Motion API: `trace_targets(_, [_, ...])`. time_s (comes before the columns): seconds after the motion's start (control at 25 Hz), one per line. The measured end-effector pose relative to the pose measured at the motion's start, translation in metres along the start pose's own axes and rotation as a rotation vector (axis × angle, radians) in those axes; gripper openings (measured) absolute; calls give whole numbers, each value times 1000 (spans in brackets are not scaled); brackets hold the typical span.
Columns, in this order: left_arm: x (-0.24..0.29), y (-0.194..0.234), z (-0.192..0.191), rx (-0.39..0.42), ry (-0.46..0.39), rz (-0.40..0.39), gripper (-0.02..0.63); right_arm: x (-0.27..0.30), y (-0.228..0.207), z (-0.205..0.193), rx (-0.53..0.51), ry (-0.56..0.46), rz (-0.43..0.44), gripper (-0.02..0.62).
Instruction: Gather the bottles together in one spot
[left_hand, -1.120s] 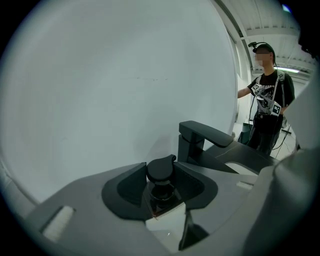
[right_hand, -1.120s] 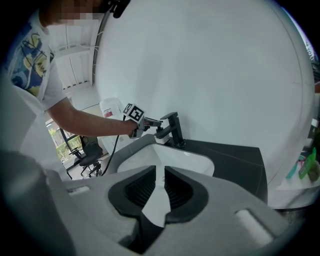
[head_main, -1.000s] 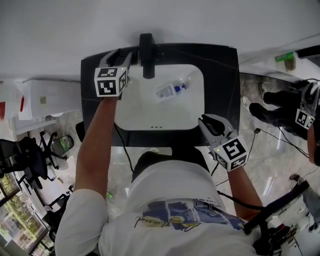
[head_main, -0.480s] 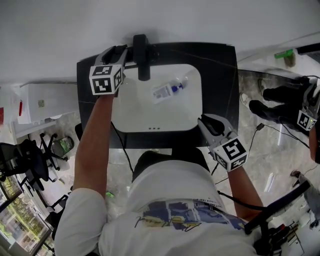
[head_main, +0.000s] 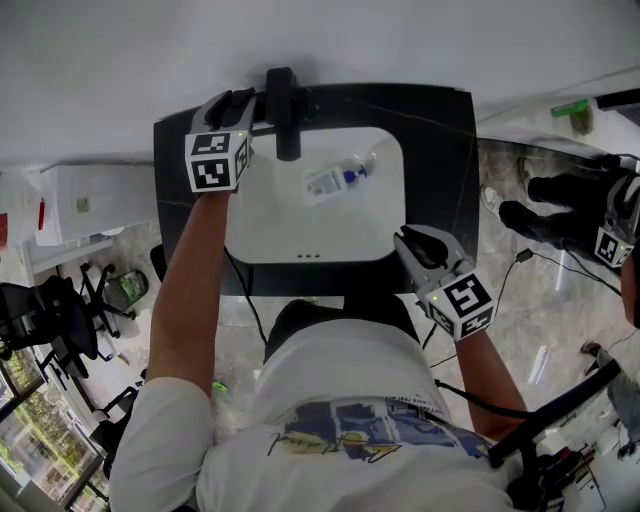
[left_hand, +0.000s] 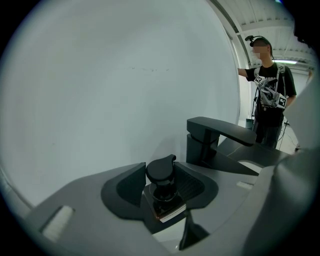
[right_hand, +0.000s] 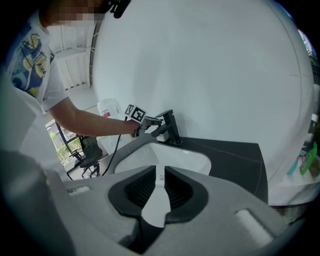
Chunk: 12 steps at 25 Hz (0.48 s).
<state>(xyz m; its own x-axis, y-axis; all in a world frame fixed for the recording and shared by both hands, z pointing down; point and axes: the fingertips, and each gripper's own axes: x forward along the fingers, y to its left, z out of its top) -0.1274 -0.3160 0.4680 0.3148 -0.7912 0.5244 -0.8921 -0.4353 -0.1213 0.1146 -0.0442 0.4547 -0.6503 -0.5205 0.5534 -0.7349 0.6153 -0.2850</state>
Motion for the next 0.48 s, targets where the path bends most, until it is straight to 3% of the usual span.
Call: trace_targets(0.48, [-12, 1, -8, 12, -3, 3, 216, 2, 7, -2, -5, 2, 8, 55])
